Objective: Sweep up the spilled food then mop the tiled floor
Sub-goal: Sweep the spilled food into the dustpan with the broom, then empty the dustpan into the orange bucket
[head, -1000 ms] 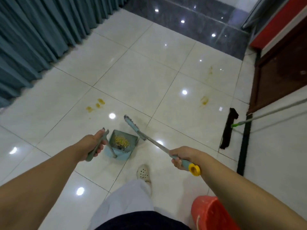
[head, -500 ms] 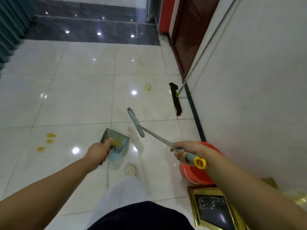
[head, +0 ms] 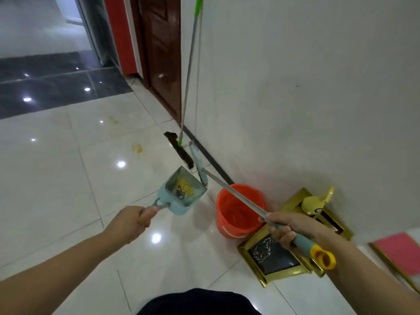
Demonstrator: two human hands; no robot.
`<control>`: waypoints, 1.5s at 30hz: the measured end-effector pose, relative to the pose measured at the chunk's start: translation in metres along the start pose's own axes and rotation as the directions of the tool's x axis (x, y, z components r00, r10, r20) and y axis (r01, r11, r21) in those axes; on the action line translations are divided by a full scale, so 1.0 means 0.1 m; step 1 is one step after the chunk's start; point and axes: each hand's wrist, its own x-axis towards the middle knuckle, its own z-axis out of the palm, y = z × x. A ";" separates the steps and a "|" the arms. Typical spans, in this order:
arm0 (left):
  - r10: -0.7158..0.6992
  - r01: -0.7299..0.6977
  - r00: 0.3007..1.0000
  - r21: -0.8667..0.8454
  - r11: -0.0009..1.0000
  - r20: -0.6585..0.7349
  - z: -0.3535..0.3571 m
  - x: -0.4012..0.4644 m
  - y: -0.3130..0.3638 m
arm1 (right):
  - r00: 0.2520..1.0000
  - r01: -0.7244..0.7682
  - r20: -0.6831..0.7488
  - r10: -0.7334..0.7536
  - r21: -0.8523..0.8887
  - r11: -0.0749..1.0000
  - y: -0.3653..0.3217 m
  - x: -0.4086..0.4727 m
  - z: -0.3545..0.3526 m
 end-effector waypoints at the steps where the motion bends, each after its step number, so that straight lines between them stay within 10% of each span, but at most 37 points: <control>1: 0.047 -0.047 0.999 0.050 0.998 0.014 -0.04 -0.02 0.04 | 0.999 0.031 -0.018 -0.031 0.017 0.999 0.08 -0.12 -0.01; 9: 0.370 -0.431 0.902 0.410 0.803 0.223 -0.30 -0.10 0.15 | 0.971 0.192 -0.171 -0.167 0.144 0.971 0.67 -0.85 0.13; 19: 0.378 -0.646 0.759 0.687 0.334 0.530 -0.22 0.03 0.32 | 0.946 0.252 -0.275 -0.172 0.289 0.923 1.19 -0.99 0.34; 35: 0.232 -0.748 0.494 0.546 -0.377 0.838 0.04 0.07 0.61 | 0.912 0.330 -0.375 -0.168 0.427 0.842 1.49 -0.65 0.77; 45: 0.040 -0.726 0.511 0.456 -0.515 0.859 -0.15 0.25 0.24 | 0.906 0.317 -0.401 -0.135 0.430 0.846 1.56 -0.65 0.88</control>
